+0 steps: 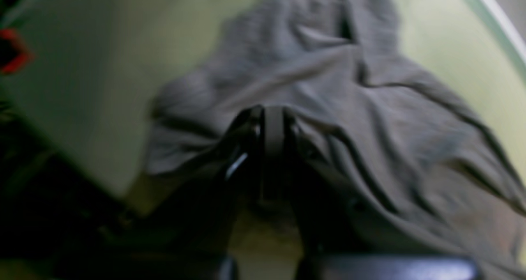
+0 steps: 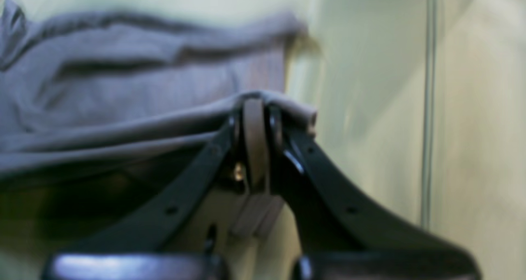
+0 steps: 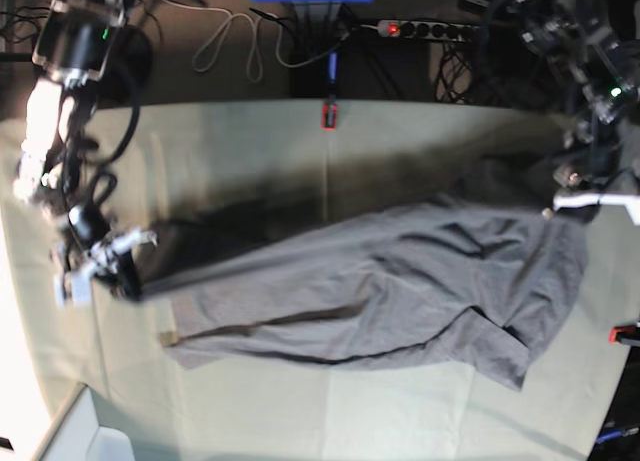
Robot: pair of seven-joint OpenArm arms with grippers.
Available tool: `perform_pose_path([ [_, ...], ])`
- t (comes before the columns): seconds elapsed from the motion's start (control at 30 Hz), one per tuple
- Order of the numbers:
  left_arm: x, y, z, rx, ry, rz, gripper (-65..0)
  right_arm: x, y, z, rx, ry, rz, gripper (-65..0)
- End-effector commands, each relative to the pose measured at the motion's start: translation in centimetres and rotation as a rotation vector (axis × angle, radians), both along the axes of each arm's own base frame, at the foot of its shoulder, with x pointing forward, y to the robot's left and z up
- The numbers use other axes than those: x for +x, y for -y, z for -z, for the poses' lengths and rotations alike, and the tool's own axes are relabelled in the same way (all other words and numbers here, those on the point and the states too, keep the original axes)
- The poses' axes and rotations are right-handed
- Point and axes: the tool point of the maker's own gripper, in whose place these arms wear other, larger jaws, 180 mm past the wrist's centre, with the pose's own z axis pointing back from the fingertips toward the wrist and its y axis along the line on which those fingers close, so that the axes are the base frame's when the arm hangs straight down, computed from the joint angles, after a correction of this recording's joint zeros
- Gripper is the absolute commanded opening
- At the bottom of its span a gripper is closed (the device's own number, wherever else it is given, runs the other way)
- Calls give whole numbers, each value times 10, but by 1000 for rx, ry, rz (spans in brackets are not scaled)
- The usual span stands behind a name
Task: Layout the t-shirt on the table in an organized manner, then fold the t-shirt properly
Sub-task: 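Pull the shirt body with the left gripper toward the right gripper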
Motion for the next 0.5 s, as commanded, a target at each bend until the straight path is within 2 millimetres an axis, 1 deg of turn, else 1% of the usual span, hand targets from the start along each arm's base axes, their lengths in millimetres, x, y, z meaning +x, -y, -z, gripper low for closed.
perform_pose_path([
  [0.0, 8, 7, -15, 11, 52, 14, -650, 19, 1, -31, 3, 89, -11, -650],
  [0.1, 24, 32, -25, -13, 100, 67, -650, 48, -1, -64, -6, 155, -19, -650],
  [0.17, 34, 47, -31, -17, 123, 111, -650, 67, -11, -88, -15, 203, -50, -650],
  [0.23, 44, 66, -37, -30, 143, 166, -650, 83, -18, -113, -37, 250, -80, -650],
  [0.33, 56, 103, -43, -109, 189, 264, -650, 103, -27, -149, -49, 322, -108, -650],
  [0.43, 64, 146, -51, -199, 230, 383, -650, 126, -30, -175, -31, 363, -113, -650],
  [0.47, 65, 158, -53, -216, 236, 418, -650, 133, -29, -180, -26, 366, -113, -650],
])
